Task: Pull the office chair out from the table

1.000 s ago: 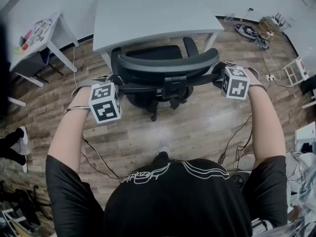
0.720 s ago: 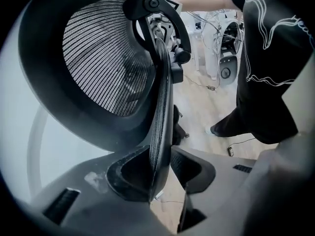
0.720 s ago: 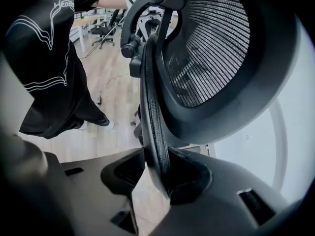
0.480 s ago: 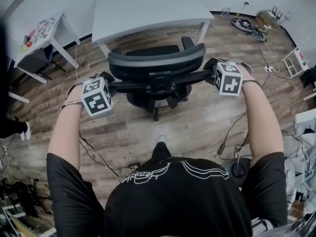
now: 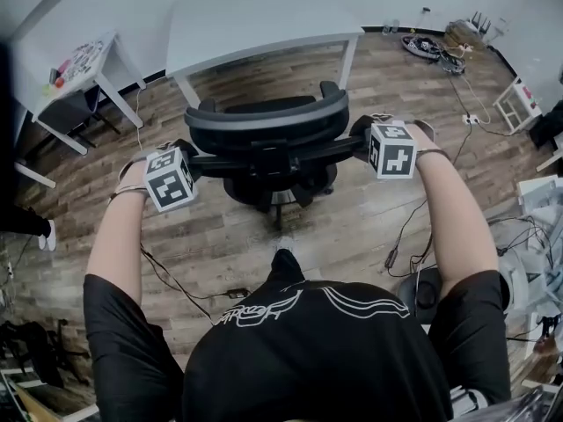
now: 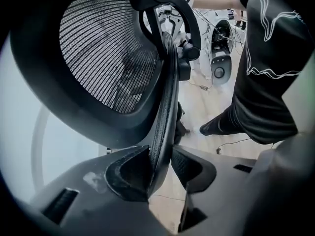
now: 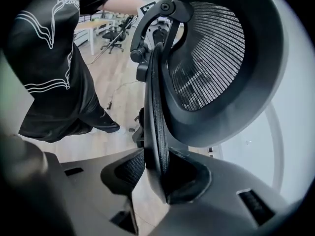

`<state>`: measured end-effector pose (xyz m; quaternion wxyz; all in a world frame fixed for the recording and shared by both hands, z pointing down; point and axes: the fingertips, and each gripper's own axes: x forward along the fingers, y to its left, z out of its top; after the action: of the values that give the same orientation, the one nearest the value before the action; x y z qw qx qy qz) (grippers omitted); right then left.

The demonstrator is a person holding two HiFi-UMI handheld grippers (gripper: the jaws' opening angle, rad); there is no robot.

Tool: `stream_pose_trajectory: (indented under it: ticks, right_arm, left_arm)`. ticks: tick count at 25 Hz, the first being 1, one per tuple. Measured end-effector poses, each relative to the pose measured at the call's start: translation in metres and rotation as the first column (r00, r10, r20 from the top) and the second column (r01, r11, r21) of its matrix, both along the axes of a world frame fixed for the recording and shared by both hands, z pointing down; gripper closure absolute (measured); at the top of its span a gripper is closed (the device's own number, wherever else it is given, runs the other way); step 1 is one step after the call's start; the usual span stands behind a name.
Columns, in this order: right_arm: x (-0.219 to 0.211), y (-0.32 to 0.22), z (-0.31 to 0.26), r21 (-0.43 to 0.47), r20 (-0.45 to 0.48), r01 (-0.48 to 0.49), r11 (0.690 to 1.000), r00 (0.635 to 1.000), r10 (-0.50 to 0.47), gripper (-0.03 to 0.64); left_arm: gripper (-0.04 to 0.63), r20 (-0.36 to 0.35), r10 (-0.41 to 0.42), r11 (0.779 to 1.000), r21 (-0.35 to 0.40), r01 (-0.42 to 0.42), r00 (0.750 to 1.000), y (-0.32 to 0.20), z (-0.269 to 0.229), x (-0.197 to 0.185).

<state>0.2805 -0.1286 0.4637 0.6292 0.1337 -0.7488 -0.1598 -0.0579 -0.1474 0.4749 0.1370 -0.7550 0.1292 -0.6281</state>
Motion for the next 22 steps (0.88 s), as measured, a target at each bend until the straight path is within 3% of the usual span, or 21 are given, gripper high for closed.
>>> stream_pose_trajectory:
  ticks: [13,17,19,20,22]
  right_arm:
    - [-0.005,0.089,0.000,0.033,0.014,-0.018,0.999,1.000,0.017,0.456]
    - [-0.006,0.094,0.001,0.148,0.010,-0.072,0.986,0.997,0.072,0.445]
    - [-0.007,0.098,-0.002,0.230,0.030,-0.105,0.967,0.994,0.101,0.424]
    - [-0.008,0.101,-0.007,0.277,0.053,-0.132,0.952,0.991,0.122,0.390]
    - [-0.012,0.114,-0.026,0.379,0.129,-0.208,0.902,0.977,0.171,0.356]
  left_arm:
    - [0.441,-0.059,-0.012,0.997,0.076,0.016,0.998,0.078,0.001,-0.002]
    - [0.433,-0.118,-0.022,0.993,0.115,0.036,0.993,0.086,0.003,-0.001]
    - [0.412,-0.228,-0.058,0.989,0.121,0.087,0.972,0.091,-0.002,0.002]
    - [0.392,-0.309,-0.079,0.985,0.123,0.122,0.948,0.095,-0.008,0.003]
    - [0.349,-0.477,-0.105,0.970,0.147,0.196,0.872,0.107,-0.026,0.003]
